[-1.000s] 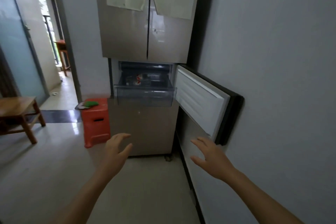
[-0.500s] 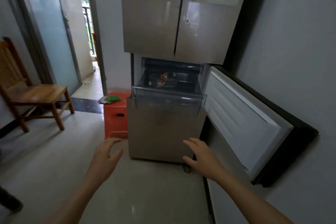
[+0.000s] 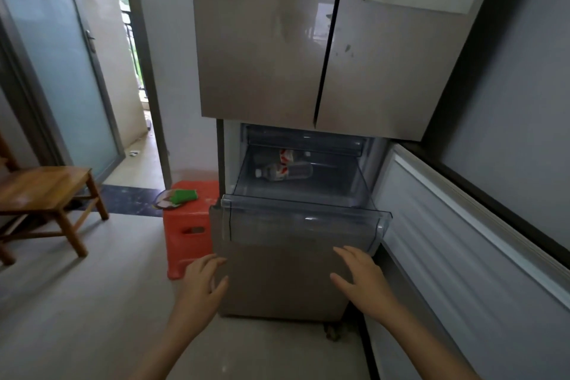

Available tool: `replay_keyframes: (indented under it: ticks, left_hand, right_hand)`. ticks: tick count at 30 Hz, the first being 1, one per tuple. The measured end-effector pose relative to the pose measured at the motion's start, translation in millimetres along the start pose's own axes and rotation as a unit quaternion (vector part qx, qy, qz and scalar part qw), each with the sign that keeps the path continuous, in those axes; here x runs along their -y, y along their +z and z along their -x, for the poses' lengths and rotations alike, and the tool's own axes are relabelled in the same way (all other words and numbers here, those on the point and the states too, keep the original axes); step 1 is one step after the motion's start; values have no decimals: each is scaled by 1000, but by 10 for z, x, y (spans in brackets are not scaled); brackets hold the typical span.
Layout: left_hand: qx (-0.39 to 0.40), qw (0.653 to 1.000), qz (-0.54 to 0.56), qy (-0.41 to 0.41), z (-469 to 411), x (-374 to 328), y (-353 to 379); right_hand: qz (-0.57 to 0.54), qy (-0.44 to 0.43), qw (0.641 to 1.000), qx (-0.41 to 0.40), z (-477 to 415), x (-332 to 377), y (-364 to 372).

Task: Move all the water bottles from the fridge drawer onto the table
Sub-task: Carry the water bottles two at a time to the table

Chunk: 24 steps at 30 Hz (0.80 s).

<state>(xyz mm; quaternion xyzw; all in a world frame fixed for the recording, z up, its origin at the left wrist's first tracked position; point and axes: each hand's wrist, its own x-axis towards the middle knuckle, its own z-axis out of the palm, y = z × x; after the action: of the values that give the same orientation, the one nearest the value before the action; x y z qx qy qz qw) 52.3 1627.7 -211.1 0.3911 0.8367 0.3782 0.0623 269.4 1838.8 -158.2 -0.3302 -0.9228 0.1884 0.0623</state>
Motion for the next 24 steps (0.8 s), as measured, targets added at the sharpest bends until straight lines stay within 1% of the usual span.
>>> replay_keyframes:
  ticks: [3, 6, 9, 11, 14, 19, 24]
  left_hand:
    - [-8, 1000, -26, -7, -219, 111, 51]
    - [-43, 998, -49, -9, -457, 84, 62]
    - [-76, 995, -67, -5, -768, -43, 70]
    - [-112, 990, -83, -12, -1005, -122, 97]
    - [-131, 987, -90, -26, -1393, -253, 221]
    - [-101, 982, -152, -41, -1918, -297, 457]
    - [-23, 965, -255, -50, -2226, -236, 549]
  right_hand:
    - [-17, 15, 1000, -18, -313, -144, -68]
    - [-51, 8, 998, -46, -652, -247, -189]
    - [-50, -26, 998, -41, -1075, -302, -262]
    - [-40, -59, 997, -39, -1392, -291, -276]
    - [-37, -109, 993, -18, -1857, -267, -270]
    - [-44, -145, 988, 21, -2538, -259, -206]
    - [20, -160, 983, 83, -3107, -231, 41]
